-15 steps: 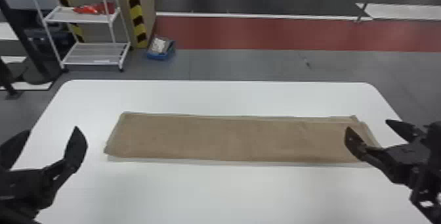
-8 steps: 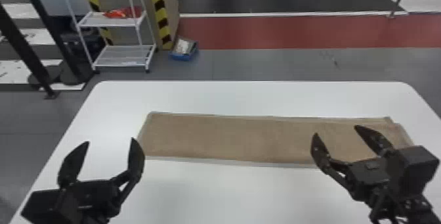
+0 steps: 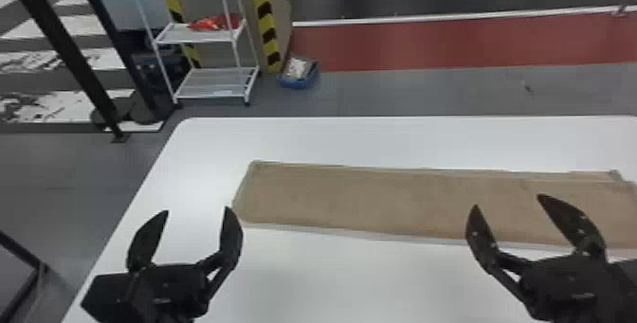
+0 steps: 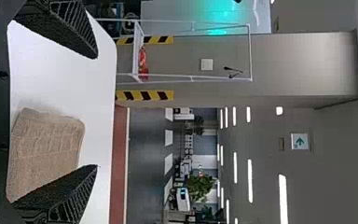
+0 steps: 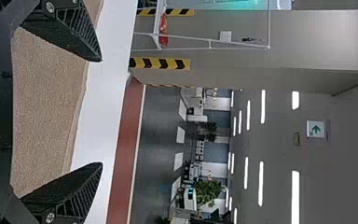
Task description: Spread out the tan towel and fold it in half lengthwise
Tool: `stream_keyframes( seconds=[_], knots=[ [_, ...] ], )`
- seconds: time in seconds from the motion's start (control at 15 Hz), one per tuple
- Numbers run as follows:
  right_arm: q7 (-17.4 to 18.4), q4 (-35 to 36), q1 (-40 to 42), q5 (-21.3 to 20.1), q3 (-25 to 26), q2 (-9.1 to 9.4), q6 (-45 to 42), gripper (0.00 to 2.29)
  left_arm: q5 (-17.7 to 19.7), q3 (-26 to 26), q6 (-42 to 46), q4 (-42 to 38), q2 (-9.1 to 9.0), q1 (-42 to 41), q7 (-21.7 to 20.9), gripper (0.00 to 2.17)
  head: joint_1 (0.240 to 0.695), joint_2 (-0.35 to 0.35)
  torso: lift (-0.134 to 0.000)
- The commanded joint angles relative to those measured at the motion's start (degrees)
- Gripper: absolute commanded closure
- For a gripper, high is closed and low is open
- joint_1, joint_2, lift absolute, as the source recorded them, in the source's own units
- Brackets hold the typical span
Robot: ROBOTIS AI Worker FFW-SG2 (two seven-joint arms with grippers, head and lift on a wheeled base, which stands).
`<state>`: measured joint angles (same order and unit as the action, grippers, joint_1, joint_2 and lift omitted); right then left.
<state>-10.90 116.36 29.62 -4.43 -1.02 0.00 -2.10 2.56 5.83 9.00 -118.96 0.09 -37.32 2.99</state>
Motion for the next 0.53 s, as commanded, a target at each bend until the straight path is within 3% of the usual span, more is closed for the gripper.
stream_keyframes(
  seconds=[0.0,0.47],
  knots=[
    [0.0,0.01,0.26,0.39,-0.13,0.05,-0.05,0.09,0.16,0.06,0.0,-0.04,-0.24,-0.04,0.0,0.03,0.695,0.157,-0.118],
    [-0.09,1.06,1.05,0.39,0.22,0.05,0.13,0.09,0.96,0.77,-0.88,-0.66,-0.24,-0.12,-0.88,0.04,0.695,0.161,-0.118]
  ],
)
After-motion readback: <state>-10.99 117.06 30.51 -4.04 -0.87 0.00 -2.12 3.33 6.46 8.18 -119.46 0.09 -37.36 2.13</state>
